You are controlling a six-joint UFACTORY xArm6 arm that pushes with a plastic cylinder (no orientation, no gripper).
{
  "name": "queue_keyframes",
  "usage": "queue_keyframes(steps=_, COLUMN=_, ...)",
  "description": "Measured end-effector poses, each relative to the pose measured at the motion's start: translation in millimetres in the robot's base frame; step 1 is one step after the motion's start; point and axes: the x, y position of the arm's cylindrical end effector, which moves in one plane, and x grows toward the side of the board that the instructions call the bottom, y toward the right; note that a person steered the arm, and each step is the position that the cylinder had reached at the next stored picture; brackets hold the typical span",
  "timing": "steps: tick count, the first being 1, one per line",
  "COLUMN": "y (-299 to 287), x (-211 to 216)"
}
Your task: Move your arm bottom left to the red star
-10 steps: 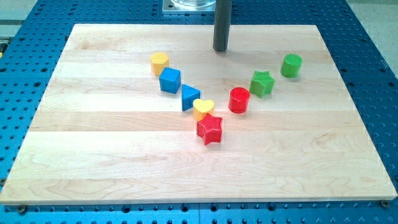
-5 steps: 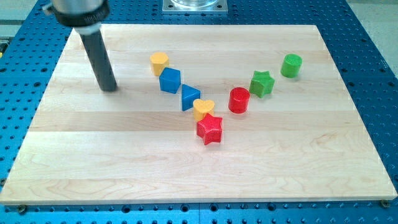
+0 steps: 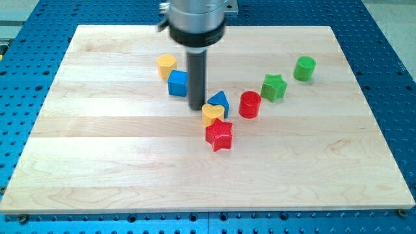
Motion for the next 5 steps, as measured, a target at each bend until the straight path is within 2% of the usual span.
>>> queue_keyframes(steps=2, y=-101, x=42)
queue_keyframes(steps=3, y=-84, x=120)
queue_keyframes(steps=4, y=-24, x=135)
queue_keyframes(steps=5, y=-6, x=107)
